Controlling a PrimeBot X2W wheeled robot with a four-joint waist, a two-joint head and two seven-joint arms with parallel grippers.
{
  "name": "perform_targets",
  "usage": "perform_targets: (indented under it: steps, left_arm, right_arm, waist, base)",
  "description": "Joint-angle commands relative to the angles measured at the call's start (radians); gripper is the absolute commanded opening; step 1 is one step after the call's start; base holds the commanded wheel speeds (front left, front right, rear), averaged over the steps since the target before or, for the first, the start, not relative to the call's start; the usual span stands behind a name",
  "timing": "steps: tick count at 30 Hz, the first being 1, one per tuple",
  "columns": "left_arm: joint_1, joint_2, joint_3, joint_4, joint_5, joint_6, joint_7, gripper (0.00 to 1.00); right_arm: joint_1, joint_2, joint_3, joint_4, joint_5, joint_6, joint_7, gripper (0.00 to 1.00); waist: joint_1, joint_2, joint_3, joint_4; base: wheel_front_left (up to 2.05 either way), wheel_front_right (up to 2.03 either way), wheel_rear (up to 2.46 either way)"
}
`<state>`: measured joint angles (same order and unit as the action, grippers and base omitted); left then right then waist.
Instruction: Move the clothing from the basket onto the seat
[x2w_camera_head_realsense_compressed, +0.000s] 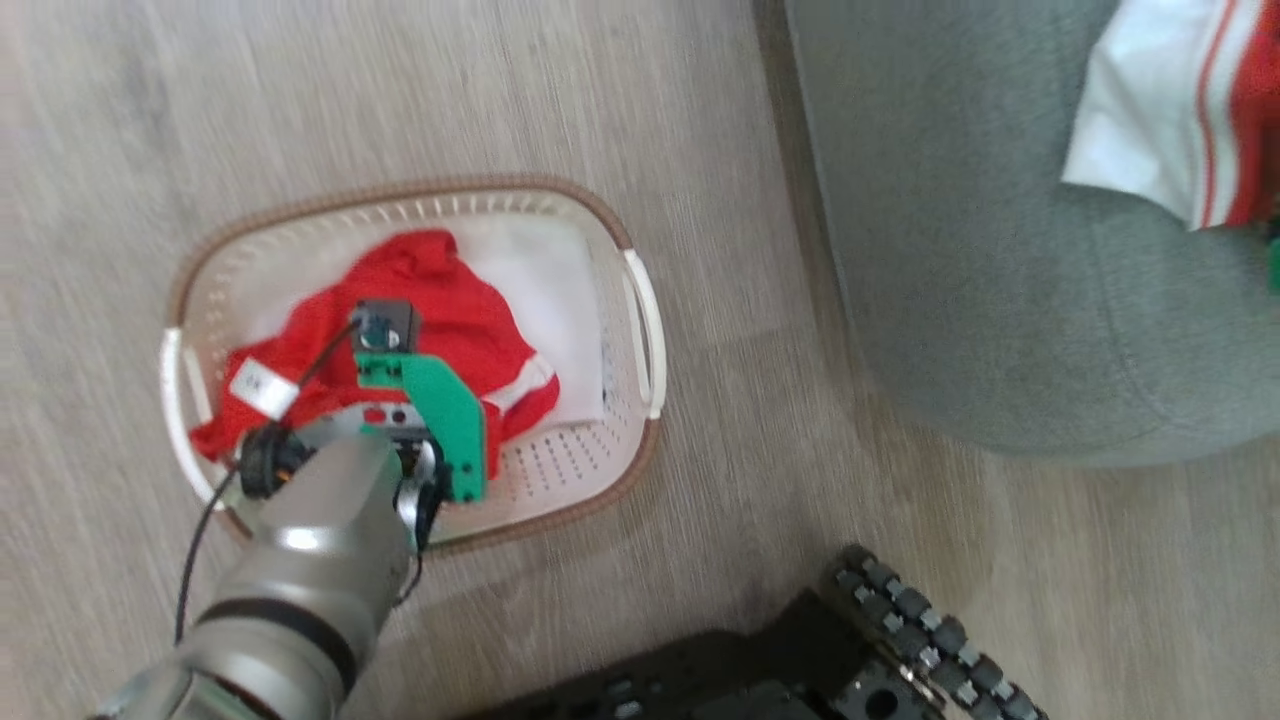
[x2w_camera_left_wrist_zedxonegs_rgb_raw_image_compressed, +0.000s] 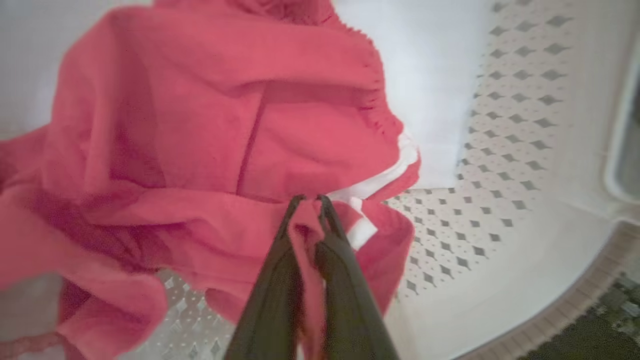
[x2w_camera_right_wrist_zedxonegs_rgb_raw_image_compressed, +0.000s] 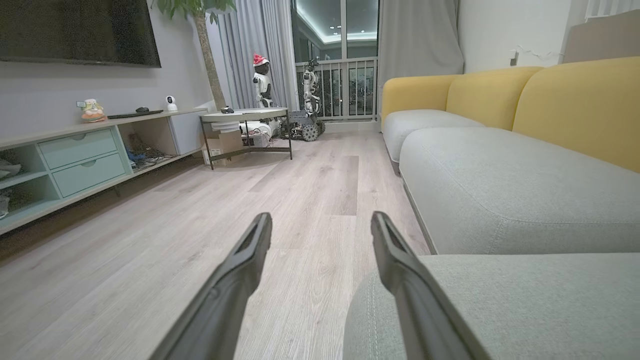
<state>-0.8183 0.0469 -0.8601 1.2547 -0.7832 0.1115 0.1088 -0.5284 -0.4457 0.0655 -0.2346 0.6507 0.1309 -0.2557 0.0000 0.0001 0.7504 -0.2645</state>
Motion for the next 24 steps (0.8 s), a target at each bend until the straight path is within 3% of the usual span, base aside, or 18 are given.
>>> perform_targets:
  steps: [1,24]
  left_arm:
    - [0.031,0.004,0.011,-0.017,-0.007,-0.004,-0.012,0.00]
    - [0.166,0.003,-0.059,-0.145,-0.112,-0.137,-0.335,0.00]
  right_arm:
    - [0.051,-0.016,0.005,-0.020,-0.005,0.000,-0.006,1.00]
    - [0.255,0.009,0.081,0.066,-0.077,0.000,-0.006,1.00]
  waist:
    - [0.0000,-0.0001,-0.059,0.012]
    - [0.0000,-0.0001,-0.533,0.123]
  base:
    - [0.00,0.00,0.00]
    - [0.00,0.00,0.00]
